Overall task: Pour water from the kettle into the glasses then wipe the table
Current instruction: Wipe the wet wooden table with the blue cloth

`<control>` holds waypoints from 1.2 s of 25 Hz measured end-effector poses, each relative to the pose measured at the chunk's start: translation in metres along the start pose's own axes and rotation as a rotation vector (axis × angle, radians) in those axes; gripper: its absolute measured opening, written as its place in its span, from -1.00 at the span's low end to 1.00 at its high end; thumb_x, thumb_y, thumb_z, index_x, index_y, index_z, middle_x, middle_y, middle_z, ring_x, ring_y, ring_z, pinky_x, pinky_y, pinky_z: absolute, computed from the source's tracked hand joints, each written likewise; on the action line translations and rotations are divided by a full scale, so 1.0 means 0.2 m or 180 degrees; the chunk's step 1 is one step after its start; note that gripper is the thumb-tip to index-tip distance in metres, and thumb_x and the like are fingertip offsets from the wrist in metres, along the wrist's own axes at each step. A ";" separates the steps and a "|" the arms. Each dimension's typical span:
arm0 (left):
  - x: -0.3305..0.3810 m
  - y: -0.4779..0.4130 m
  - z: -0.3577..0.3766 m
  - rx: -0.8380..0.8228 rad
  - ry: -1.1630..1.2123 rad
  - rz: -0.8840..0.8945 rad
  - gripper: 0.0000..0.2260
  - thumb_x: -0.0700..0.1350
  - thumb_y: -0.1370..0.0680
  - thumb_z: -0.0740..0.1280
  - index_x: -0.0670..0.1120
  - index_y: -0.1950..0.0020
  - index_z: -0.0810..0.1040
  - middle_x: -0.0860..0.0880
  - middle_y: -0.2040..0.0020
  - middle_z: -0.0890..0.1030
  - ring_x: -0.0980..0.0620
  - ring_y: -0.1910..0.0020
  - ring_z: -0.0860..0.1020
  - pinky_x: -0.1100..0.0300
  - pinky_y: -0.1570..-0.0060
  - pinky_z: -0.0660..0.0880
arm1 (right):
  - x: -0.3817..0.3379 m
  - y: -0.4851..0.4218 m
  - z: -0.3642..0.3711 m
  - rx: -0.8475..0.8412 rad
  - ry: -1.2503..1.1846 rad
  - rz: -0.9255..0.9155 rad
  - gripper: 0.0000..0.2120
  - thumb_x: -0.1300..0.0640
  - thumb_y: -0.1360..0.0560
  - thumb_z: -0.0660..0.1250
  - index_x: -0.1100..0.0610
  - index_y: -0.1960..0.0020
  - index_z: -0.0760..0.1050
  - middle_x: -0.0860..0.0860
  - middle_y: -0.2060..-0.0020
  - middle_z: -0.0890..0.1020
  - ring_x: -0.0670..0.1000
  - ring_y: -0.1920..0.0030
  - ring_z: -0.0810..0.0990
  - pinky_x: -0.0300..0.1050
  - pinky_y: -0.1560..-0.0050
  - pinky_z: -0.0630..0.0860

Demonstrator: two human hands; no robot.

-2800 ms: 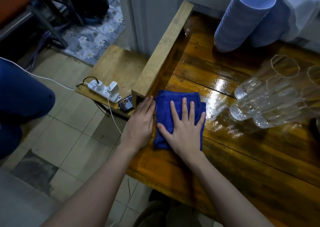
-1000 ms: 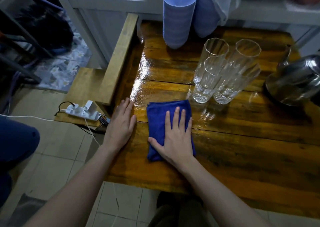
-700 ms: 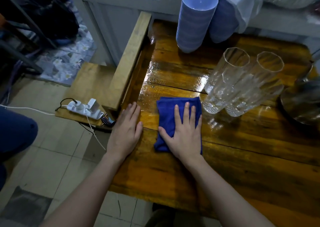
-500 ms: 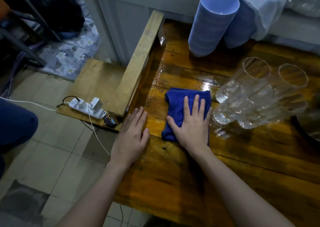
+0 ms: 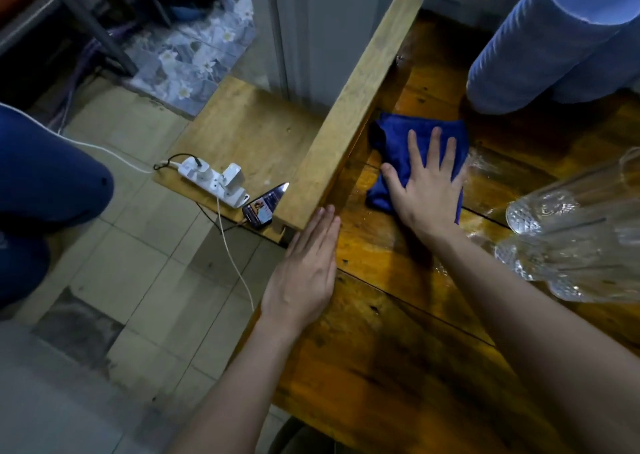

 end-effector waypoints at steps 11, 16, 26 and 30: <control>0.02 0.00 -0.04 0.0144 -0.0042 0.0172 -0.53 -0.17 -0.58 -0.01 -0.25 -0.48 0.27 -0.22 -0.48 0.32 -0.06 -0.51 0.21 0.14 -0.51 0.03 | -0.19 0.60 0.03 -0.0083 -0.0272 -0.0622 -0.34 -0.31 -0.55 -0.01 -0.08 -0.58 0.01 0.09 -0.59 -0.05 0.15 -0.57 -0.15 0.26 -0.52 -0.09; 0.02 -0.01 -0.04 0.0174 0.0000 0.0365 -0.57 -0.23 -0.60 0.06 -0.24 -0.49 0.25 -0.18 -0.50 0.28 -0.07 -0.52 0.18 0.11 -0.51 0.02 | -0.11 0.97 0.01 -0.0290 -0.0308 -0.0685 -0.31 -0.35 -0.54 -0.05 -0.09 -0.58 -0.04 0.07 -0.59 -0.10 0.11 -0.57 -0.22 0.22 -0.53 -0.12; 0.08 0.07 -0.04 0.0270 -0.0564 0.0260 -0.56 -0.08 -0.63 0.06 -0.23 -0.47 0.30 -0.21 -0.48 0.33 -0.14 -0.47 0.27 0.01 -0.48 0.14 | 0.38 1.58 -0.04 -0.0263 -0.0175 -0.0223 -0.28 -0.38 -0.52 -0.01 -0.11 -0.58 -0.07 0.03 -0.59 -0.08 0.08 -0.58 -0.16 0.19 -0.53 -0.07; 0.11 0.31 -0.03 0.0076 -0.0574 0.0459 -0.53 0.02 -0.64 0.05 -0.15 -0.51 0.24 -0.12 -0.53 0.24 -0.04 -0.52 0.17 -0.03 -0.50 0.07 | 0.67 1.60 -0.07 -0.0126 -0.0047 0.0175 -0.27 -0.40 -0.51 -0.06 -0.10 -0.58 -0.08 0.03 -0.59 -0.09 0.06 -0.58 -0.17 0.22 -0.53 -0.03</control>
Point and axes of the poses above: each hand's wrist, its own y-axis away from the middle knuckle, its own z-axis out of the palm, x = y × z, the point moved 3 cm from there along -y, towards the middle knuckle
